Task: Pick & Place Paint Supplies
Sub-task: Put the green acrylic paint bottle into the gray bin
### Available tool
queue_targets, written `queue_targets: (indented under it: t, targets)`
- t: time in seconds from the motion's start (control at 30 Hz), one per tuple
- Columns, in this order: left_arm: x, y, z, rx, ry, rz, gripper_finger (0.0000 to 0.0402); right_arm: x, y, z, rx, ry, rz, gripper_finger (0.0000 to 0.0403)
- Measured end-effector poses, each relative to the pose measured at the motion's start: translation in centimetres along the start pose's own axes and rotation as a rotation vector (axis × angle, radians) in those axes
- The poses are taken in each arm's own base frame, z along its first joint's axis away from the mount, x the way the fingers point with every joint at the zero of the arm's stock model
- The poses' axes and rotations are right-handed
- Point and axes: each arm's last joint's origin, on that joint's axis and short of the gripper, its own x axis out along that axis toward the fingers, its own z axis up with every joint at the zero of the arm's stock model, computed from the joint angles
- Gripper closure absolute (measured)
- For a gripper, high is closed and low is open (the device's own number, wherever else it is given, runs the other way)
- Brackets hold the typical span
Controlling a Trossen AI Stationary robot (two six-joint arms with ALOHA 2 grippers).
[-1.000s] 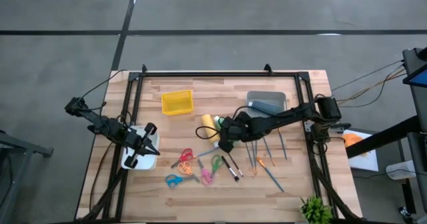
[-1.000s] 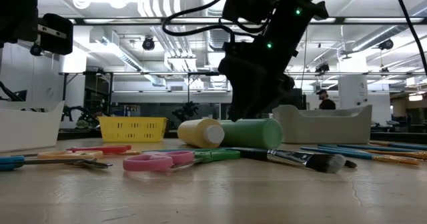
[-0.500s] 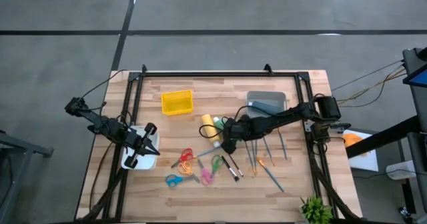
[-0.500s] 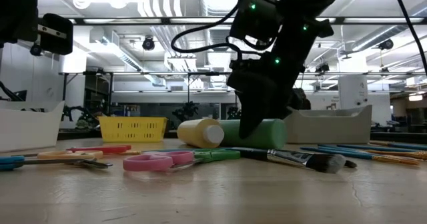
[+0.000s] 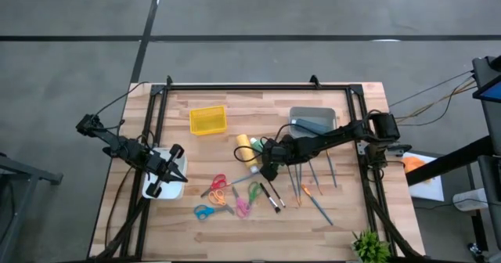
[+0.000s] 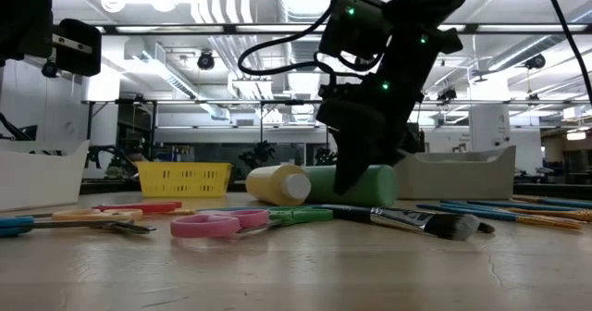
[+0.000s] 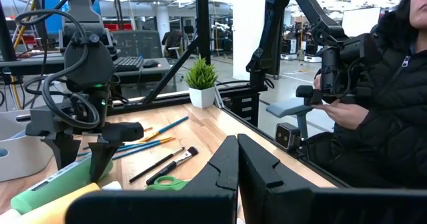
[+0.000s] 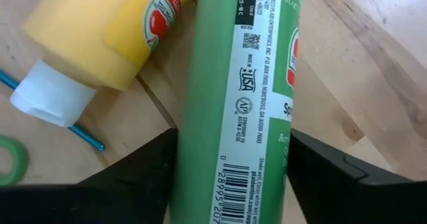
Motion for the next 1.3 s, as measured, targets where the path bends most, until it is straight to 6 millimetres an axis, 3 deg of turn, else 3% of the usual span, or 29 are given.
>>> queue_targets:
  t: [0.17, 0.63, 0.93, 1.3]
  targets:
    - [0.0, 0.0, 0.0, -0.003, 0.000, 0.000, 0.0401, 0.0, 0.0, 0.1, -0.005, -0.004, 0.003, 0.0197]
    - [0.0, 0.0, 0.0, -0.002, 0.000, 0.000, 0.0401, -0.7, 0.0, 0.4, -0.072, -0.010, 0.003, 0.0203]
    - [0.0, 0.0, 0.0, -0.002, 0.000, 0.000, 0.0401, -5.4, -1.0, 1.6, -0.177, -0.074, -0.075, 0.0204]
    - [0.0, 0.0, 0.0, 0.001, 0.001, 0.000, 0.0401, -13.1, -5.0, 0.7, -0.334, -0.045, -0.192, 0.0204]
